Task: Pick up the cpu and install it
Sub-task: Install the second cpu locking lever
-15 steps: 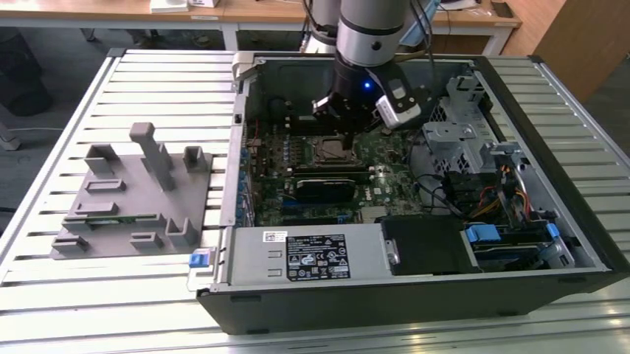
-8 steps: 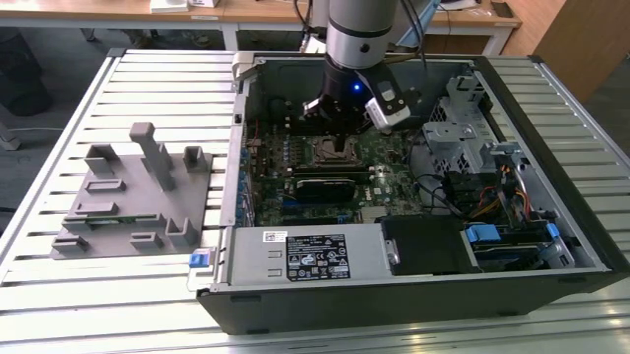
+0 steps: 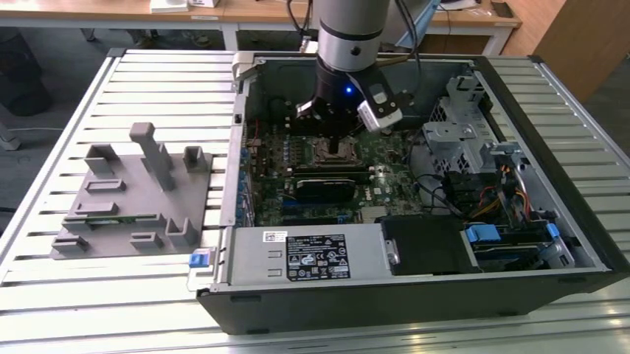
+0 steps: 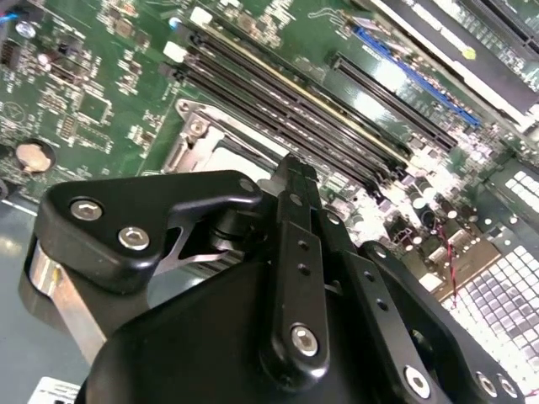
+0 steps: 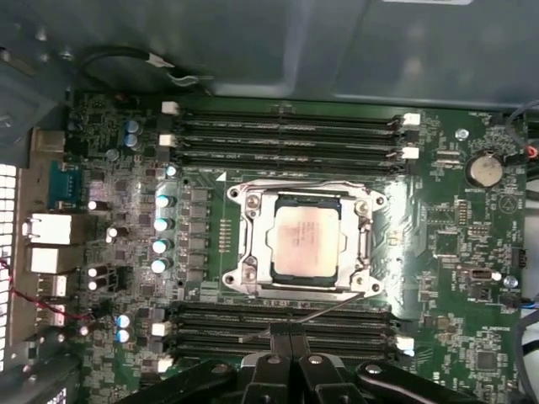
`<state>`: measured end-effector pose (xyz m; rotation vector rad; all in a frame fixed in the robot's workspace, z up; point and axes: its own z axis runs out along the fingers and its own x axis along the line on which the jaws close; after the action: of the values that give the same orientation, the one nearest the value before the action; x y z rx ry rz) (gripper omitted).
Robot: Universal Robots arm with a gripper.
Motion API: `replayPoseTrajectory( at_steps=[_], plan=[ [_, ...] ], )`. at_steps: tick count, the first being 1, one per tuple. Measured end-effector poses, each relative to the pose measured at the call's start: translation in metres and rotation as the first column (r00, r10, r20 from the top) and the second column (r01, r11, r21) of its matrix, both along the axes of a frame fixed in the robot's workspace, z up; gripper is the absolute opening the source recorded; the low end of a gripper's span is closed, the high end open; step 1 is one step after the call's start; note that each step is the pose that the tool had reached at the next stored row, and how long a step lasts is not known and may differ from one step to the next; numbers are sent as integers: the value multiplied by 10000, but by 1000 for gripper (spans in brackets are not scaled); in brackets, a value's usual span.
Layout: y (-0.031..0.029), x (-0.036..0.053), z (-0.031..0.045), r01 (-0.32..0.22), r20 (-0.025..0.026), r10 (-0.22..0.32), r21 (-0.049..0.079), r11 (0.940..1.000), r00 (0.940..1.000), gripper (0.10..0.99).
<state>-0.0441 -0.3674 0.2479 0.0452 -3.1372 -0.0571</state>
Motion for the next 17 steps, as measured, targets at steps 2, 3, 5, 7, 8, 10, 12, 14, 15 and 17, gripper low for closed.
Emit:
replayPoseTrajectory(
  at_steps=[2,3,5,7,8,10,12,14,15,17],
  plan=[
    [0,-17,-13,-1,-1,1,-1,10000,10000,106],
    [0,-25,-21,-2,-1,2,-1,10000,10000,106],
    [0,-33,-40,-8,-1,8,-1,10000,10000,106],
    [0,-37,-60,-16,-2,16,-2,10000,10000,106],
    [0,-44,-73,-18,-2,18,-1,10000,10000,106],
    [0,-63,-105,-22,-2,22,-1,10000,10000,106],
    [0,-84,-134,-27,-3,27,-1,10000,10000,106],
    [0,-99,-160,-30,-4,30,-1,10000,10000,106],
    [0,-101,-173,-31,-4,31,0,10000,10000,106],
    [0,-104,-201,-33,-7,33,-2,10000,10000,106]
  ],
)
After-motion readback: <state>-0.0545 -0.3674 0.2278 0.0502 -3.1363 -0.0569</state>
